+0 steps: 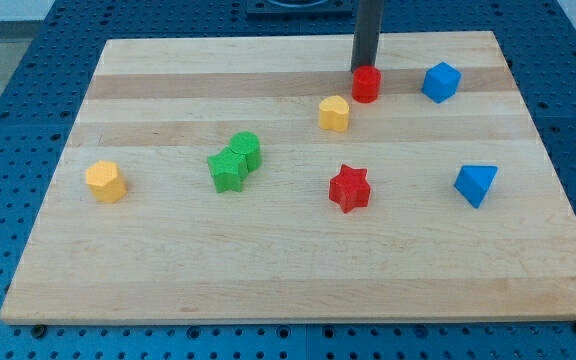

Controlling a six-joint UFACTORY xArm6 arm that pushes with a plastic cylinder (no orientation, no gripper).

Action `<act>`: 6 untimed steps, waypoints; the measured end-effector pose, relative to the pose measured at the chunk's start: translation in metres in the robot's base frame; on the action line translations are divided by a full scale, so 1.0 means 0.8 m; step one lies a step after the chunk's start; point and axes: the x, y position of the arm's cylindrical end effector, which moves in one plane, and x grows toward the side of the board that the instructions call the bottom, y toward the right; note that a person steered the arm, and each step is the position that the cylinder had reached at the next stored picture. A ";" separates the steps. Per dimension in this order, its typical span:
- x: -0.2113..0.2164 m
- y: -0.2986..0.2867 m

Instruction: Slide yellow hexagon and red circle a bit left

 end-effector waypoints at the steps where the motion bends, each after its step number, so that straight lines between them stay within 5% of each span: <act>1: 0.000 0.000; 6: 0.045 -0.007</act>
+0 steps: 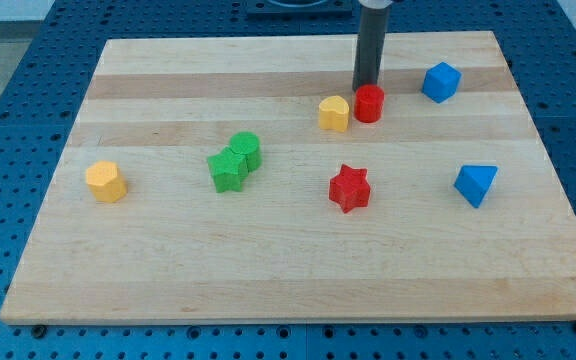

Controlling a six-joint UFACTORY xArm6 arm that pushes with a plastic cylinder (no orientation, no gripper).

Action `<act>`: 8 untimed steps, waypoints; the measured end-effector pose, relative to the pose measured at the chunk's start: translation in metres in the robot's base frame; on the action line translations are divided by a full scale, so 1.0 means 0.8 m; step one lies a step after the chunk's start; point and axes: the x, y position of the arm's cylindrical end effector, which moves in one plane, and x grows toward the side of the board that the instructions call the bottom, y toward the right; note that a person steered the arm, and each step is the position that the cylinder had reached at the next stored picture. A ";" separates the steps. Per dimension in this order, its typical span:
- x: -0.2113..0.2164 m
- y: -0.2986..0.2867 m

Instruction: Slide yellow hexagon and red circle a bit left

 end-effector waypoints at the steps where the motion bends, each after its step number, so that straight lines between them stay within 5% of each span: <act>1: 0.004 -0.047; 3: -0.002 -0.059; 7: 0.178 -0.055; 8: 0.170 -0.055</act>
